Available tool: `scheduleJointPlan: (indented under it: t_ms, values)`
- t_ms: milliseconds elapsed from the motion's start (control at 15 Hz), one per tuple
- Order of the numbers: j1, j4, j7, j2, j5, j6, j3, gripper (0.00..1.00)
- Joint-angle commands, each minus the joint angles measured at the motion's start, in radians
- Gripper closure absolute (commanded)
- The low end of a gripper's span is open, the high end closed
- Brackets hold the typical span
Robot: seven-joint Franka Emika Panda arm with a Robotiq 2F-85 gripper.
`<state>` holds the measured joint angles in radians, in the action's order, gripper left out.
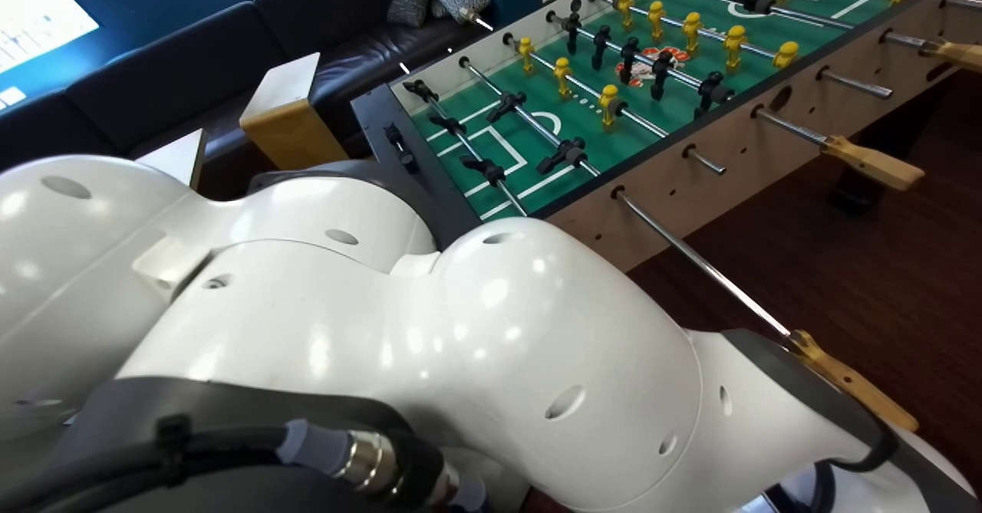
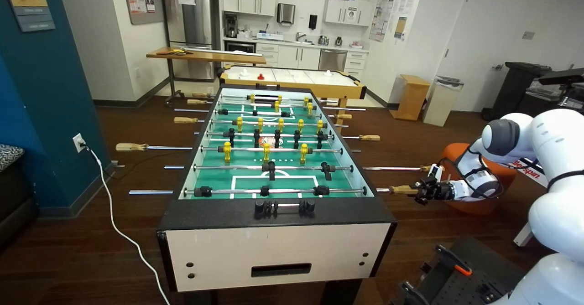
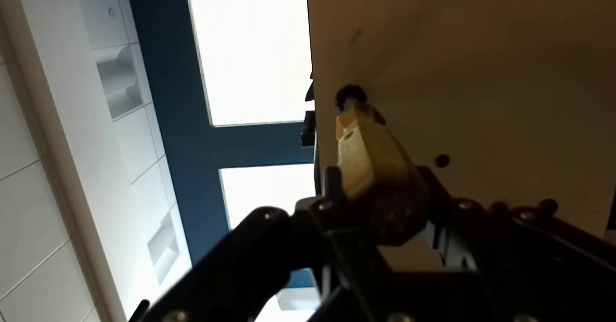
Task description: Twist the first handle to the right
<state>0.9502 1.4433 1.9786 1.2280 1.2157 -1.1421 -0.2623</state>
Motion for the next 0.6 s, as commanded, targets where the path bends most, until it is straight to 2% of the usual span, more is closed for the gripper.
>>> scheduleJointPlan:
  t_ms: [0,133,200,267,400,533]
  values:
    - [-0.019,0.023,0.07,-0.017,0.007,0.018,-0.02,0.85]
    - [-0.021,0.027,0.099,-0.02,0.01,0.008,-0.021,0.85]
    - [-0.024,0.034,0.105,-0.025,0.015,-0.004,-0.023,0.79]
    - [-0.025,0.039,0.113,-0.029,0.012,-0.003,-0.025,0.35]
    - [-0.031,0.058,0.125,-0.042,0.013,-0.016,-0.035,0.27]
    - [-0.04,0.078,0.129,-0.056,0.009,-0.03,-0.056,0.12]
